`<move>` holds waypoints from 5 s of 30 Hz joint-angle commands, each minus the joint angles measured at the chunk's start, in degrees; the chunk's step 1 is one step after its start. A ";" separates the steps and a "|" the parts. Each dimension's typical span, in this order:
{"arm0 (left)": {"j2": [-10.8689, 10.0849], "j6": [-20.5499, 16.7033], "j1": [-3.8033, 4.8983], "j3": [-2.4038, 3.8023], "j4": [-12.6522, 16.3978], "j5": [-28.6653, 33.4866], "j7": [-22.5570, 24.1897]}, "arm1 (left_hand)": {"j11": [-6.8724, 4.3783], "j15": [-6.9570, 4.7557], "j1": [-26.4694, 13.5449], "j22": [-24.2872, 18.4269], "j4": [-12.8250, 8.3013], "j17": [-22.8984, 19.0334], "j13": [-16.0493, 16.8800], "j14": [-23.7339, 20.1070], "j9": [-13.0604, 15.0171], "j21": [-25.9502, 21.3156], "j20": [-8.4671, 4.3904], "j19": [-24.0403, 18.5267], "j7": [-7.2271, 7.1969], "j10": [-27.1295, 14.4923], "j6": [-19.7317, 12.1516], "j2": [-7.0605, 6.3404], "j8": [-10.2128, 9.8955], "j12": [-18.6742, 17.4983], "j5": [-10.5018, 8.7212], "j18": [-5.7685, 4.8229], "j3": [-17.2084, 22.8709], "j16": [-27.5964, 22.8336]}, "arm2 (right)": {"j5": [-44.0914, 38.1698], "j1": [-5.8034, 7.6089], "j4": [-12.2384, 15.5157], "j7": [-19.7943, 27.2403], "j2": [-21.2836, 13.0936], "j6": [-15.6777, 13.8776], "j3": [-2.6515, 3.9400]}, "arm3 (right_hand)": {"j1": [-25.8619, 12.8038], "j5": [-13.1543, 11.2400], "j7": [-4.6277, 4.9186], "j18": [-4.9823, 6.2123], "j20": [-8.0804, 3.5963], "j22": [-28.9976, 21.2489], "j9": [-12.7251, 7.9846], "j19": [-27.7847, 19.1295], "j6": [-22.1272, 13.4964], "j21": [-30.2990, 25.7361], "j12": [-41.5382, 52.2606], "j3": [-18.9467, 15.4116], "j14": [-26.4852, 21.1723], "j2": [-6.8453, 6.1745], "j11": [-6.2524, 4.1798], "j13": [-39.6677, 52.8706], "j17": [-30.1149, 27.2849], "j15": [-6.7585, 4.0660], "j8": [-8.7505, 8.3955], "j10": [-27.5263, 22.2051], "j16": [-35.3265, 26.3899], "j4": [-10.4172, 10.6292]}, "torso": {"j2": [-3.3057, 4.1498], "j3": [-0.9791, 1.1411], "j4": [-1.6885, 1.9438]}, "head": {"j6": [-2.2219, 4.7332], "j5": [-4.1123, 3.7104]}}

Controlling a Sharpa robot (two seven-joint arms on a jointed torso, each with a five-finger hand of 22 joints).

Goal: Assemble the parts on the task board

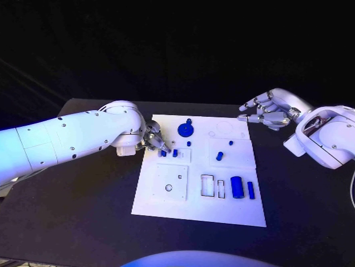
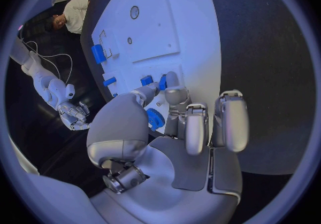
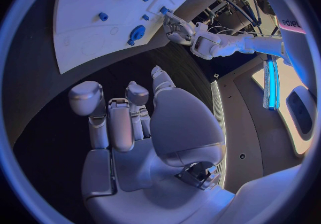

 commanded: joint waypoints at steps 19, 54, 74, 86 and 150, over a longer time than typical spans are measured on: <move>-0.78 -2.50 -0.36 -0.18 1.01 -0.20 0.02 | -0.23 -0.63 0.79 5.69 2.24 15.09 0.38 6.13 -0.70 0.64 -0.57 2.00 -0.28 0.66 0.95 1.14 -0.53 0.10 -0.13 -0.38 -8.10 0.14 | -0.18 -0.03 -0.31 0.33 0.27 0.79 0.01 | 0.17 0.23 -0.23 0.76 -0.46 -0.05 -0.07 -0.01 0.10 -0.25 0.07 -0.33 3.09 0.00 -0.35 -0.05 1.06 -0.52 0.21 -0.16 -0.36 0.10 | 0.01 0.01 -0.06 | -0.08 -0.18; 0.05 -33.85 -1.03 -0.34 0.94 -10.62 34.10 | 6.45 4.67 30.27 -39.52 -5.65 -27.31 -27.28 -15.32 -9.35 -47.65 4.44 -19.33 6.74 -20.76 -10.93 0.00 -9.35 -27.79 -1.42 7.70 -8.75 -47.27 | -0.02 -0.22 -0.64 0.40 0.45 0.79 0.01 | 0.08 1.12 -0.23 0.75 -0.46 -0.07 -0.11 0.02 0.01 -0.30 0.16 -0.75 3.10 -0.08 -0.35 -0.04 1.11 -0.52 0.25 -0.15 -0.38 0.42 | 0.04 -0.08 -0.05 | 0.63 -1.16; 6.10 -24.84 -2.78 -1.74 -3.31 -28.64 31.31 | 6.62 4.47 28.92 -41.92 -4.69 -22.51 -43.29 -6.05 -18.47 -50.11 3.84 -11.39 5.20 -18.86 -3.05 -2.73 -22.48 -41.67 -2.12 7.79 -13.21 -37.82 | -0.02 -0.30 -0.64 0.67 0.70 0.76 0.01 | 0.77 1.39 -0.26 0.76 -0.47 -0.11 -0.13 0.04 0.00 -0.33 0.11 -0.72 3.11 -0.11 -0.39 -0.12 1.11 -0.55 0.29 -0.20 -0.41 0.11 | 0.07 0.08 -0.14 | 1.00 -1.39; 7.59 -22.13 -2.84 -1.73 -4.52 -29.70 30.14 | 6.41 4.32 29.72 -19.52 -3.50 -4.78 -46.86 0.79 -20.19 -26.88 3.57 -2.85 5.53 -13.50 2.14 -2.04 -26.63 -45.36 -1.93 4.18 -13.97 -16.15 | 0.00 -0.32 -0.68 0.72 0.83 0.82 0.01 | 0.77 1.39 -0.26 0.76 -0.47 -0.11 -0.13 0.04 0.00 -0.33 0.11 -0.72 3.11 -0.11 -0.39 -0.12 1.11 -0.55 0.29 -0.20 -0.41 0.11 | 0.02 0.06 -0.04 | 0.83 -1.80; 0.78 -23.35 -2.55 1.52 1.00 -21.30 29.12 | 5.27 3.40 32.01 -4.93 -8.31 -2.36 -45.44 2.14 -20.25 -12.98 2.84 -1.19 5.52 -5.68 8.30 -0.51 -29.53 -48.04 -2.36 2.15 -3.96 -11.57 | 0.23 -0.37 -0.95 0.90 0.94 0.84 0.01 | 0.89 1.47 -0.25 0.75 -0.48 -0.07 -0.13 0.07 0.02 -0.32 0.20 -0.72 3.12 0.08 -0.38 -0.07 1.15 -0.56 0.33 -0.15 -0.39 0.17 | -0.04 0.04 0.12 | 0.57 -1.43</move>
